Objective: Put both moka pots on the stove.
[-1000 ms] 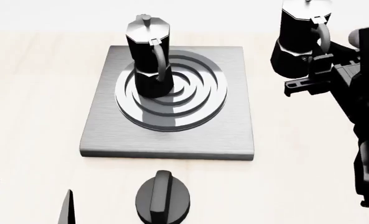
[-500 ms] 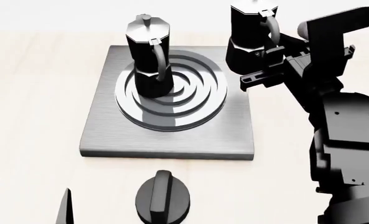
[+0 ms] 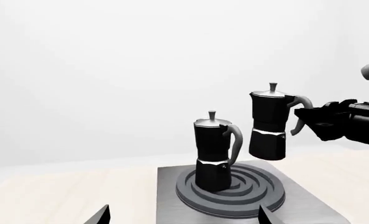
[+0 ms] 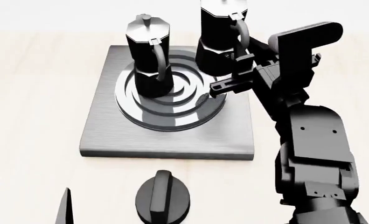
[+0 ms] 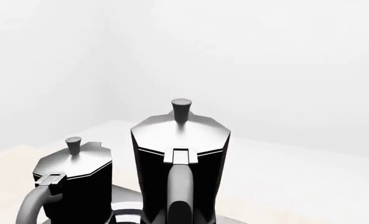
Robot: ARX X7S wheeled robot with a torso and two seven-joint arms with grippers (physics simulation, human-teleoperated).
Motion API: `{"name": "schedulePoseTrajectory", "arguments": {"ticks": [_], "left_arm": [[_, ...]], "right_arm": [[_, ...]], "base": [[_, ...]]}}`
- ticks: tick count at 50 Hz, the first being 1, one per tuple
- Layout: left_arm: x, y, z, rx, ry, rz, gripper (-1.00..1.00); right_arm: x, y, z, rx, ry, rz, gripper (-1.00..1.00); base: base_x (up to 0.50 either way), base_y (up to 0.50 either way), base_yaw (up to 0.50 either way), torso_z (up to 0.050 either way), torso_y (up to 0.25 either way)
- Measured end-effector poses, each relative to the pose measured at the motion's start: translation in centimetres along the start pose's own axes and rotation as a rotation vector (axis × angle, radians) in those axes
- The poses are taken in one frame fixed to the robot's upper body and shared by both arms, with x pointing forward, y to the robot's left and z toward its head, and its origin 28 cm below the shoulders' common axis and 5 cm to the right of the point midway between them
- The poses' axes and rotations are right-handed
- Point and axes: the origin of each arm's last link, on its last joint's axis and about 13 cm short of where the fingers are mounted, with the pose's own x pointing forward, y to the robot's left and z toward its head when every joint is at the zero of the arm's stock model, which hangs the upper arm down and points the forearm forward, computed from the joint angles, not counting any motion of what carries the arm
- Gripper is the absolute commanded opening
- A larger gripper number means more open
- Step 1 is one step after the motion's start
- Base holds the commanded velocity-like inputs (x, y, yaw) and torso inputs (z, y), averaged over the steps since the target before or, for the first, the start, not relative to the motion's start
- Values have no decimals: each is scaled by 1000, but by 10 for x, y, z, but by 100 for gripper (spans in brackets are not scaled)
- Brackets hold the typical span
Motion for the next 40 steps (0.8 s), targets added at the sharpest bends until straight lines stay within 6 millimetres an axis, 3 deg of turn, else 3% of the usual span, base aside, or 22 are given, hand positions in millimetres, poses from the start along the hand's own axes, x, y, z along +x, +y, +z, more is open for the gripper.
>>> {"name": "schedulePoseTrajectory", "arguments": {"ticks": [39, 40], "left_arm": [[0, -1, -1, -5, 1, -5, 100], [0, -1, -2, -5, 1, -6, 100]], "right_arm": [[-9, 26, -40, 53, 26, 17, -100], [-9, 27, -40, 55, 26, 16, 100]], "base": [[0, 0, 0, 0, 1], [0, 0, 0, 0, 0]]}}
